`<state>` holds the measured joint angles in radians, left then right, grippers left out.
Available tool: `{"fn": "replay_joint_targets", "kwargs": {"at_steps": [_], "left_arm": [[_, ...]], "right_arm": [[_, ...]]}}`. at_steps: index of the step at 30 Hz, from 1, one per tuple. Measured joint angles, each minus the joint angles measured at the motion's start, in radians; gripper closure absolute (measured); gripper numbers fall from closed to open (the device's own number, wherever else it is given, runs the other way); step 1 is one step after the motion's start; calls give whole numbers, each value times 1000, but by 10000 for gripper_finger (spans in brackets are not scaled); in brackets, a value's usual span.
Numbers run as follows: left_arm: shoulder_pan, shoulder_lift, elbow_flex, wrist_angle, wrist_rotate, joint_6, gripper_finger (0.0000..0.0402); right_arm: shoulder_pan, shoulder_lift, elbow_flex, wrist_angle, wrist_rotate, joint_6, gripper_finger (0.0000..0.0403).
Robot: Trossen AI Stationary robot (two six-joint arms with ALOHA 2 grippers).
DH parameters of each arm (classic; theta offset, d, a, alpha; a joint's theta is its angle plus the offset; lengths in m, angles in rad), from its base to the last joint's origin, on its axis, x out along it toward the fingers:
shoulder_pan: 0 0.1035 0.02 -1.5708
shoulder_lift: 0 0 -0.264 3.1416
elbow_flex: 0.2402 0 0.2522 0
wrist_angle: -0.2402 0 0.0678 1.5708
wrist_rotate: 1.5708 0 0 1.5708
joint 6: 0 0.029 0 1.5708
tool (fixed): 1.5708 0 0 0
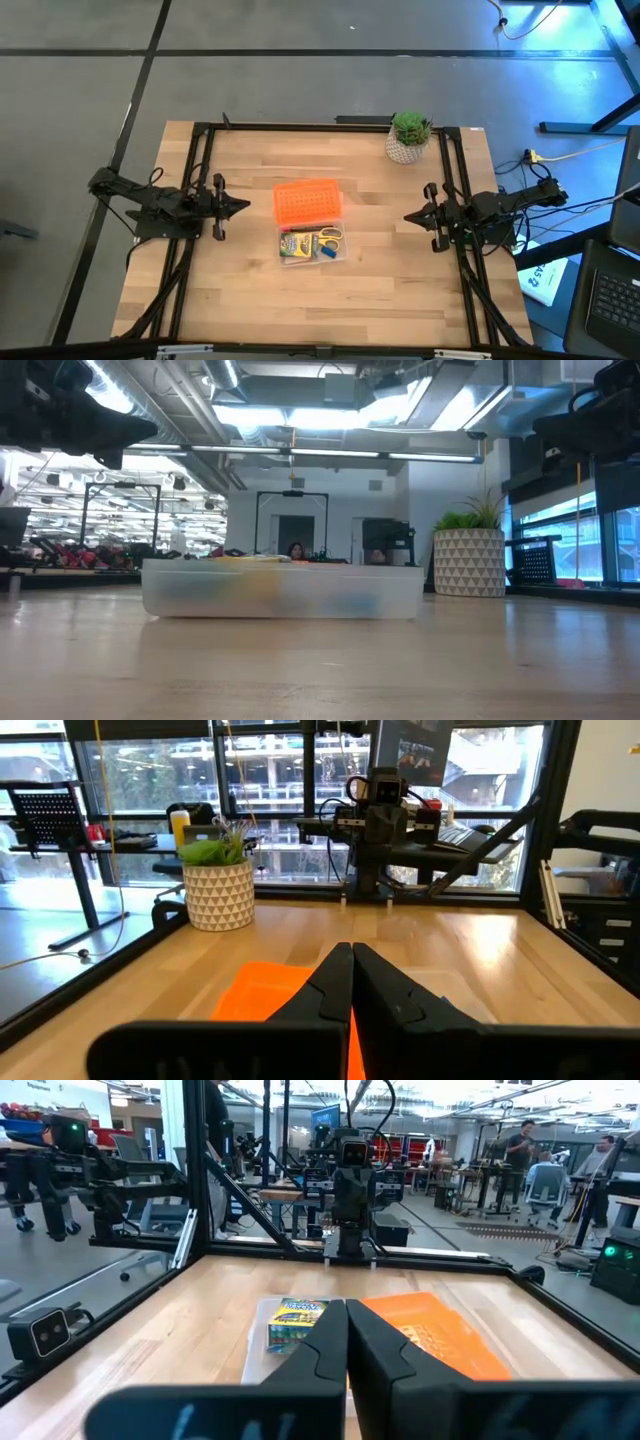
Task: Pack school essentials
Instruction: Return to Home Position
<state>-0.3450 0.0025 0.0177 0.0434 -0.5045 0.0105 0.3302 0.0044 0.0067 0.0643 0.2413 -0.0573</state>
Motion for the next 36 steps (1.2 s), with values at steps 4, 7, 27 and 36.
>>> {"fn": "replay_joint_targets", "kwargs": {"at_steps": [4,7,27,36], "left_arm": [[0,0,0,0,0,0,402],[0,0,0,0,0,0,402],[0,0,0,0,0,0,402],[0,0,0,0,0,0,401]], "right_arm": [[0,0,0,0,0,0,399],[0,0,0,0,0,-1,399],[0,0,0,-1,0,0,394],[0,0,0,-1,1,-2,385]]}}
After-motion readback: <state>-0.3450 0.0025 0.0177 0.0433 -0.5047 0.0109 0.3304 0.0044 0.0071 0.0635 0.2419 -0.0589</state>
